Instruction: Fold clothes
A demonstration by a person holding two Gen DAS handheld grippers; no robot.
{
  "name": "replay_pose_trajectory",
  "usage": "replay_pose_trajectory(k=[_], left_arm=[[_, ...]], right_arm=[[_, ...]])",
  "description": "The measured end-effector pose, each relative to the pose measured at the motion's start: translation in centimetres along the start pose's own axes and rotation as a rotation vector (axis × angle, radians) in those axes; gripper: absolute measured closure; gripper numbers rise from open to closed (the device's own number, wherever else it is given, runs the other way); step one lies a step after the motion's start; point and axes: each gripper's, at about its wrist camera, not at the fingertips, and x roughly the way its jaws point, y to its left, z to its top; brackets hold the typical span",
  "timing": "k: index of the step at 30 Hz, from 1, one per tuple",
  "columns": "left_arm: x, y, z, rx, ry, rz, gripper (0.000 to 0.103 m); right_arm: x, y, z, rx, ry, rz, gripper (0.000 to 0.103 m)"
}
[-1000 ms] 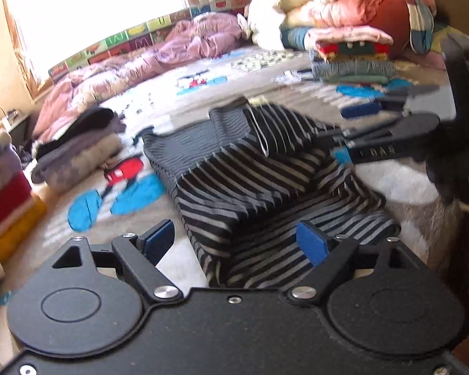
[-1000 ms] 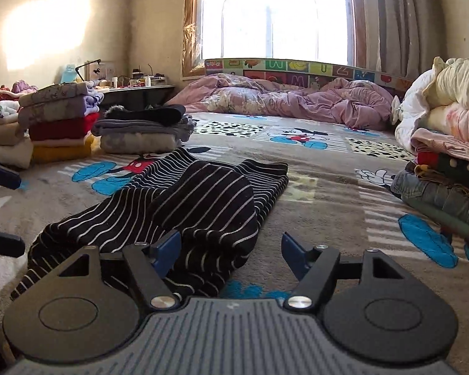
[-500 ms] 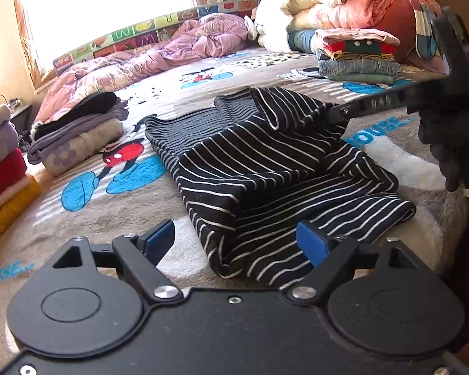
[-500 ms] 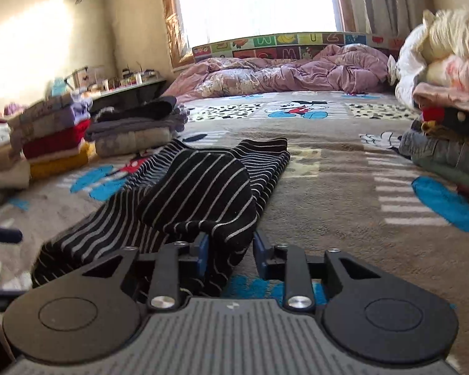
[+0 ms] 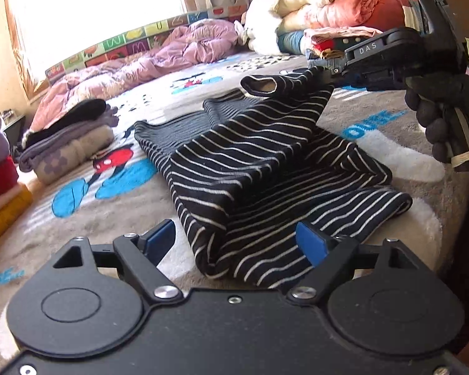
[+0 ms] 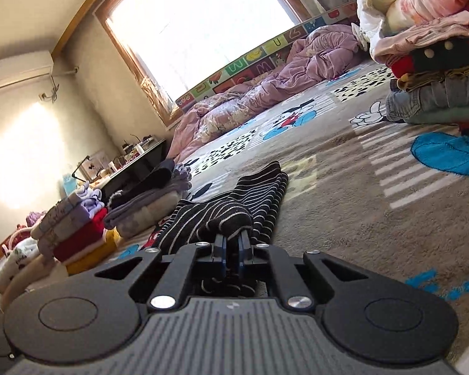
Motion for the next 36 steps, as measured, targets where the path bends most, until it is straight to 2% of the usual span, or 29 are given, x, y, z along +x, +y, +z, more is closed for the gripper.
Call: replay_pose_trajectory(k=[4, 7, 12, 15, 19, 21, 28, 29, 30, 33, 34, 36], left_arm=[[0.3, -0.4, 0.0, 0.009, -0.029, -0.053, 0.018], [1.7, -0.7, -0.6, 0.015, 0.055, -0.081, 0.018], [2.2, -0.4, -1.2, -0.026, 0.091, -0.114, 0.018], [2.3, -0.2, -1.2, -0.033, 0.098, -0.126, 0.018], [2.0, 0.2, -0.3, -0.057, 0.119, -0.143, 0.017], [1.6, 1.3, 1.1, -0.111, 0.095, -0.139, 0.018], [6.7, 7.8, 6.2, -0.312, 0.066, -0.075, 0.018], [7.5, 8.7, 6.9, -0.341, 0.062, -0.066, 0.021], [8.2, 9.6, 7.6, -0.369, 0.058, -0.057, 0.031], [10.4, 12.4, 9.8, -0.455, 0.045, -0.029, 0.050], [11.2, 13.3, 10.5, -0.484, 0.041, -0.019, 0.052], [12.6, 15.1, 12.0, -0.541, 0.032, 0.000, 0.063]], right_arm=[[-0.6, -0.6, 0.3, 0.051, -0.018, 0.018, 0.094], [-1.2, -1.7, 0.1, 0.152, -0.019, 0.050, 0.094], [-1.7, -6.1, -2.5, 0.504, 0.026, 0.064, 0.094], [-1.8, -7.5, -4.6, 0.634, 0.058, 0.051, 0.094], [-1.7, -7.0, -5.5, 0.610, 0.066, 0.038, 0.094], [-1.7, -6.9, -5.7, 0.597, 0.053, 0.035, 0.094], [-1.1, -7.2, -5.3, 0.592, 0.058, 0.053, 0.092], [-1.0, -7.1, -5.3, 0.591, 0.062, 0.052, 0.092], [-1.0, -7.1, -5.3, 0.589, 0.065, 0.053, 0.092], [-0.7, -7.0, -5.2, 0.581, 0.072, 0.053, 0.092], [-0.7, -7.1, -5.2, 0.582, 0.074, 0.054, 0.092], [-0.6, -7.1, -5.1, 0.582, 0.078, 0.059, 0.092]])
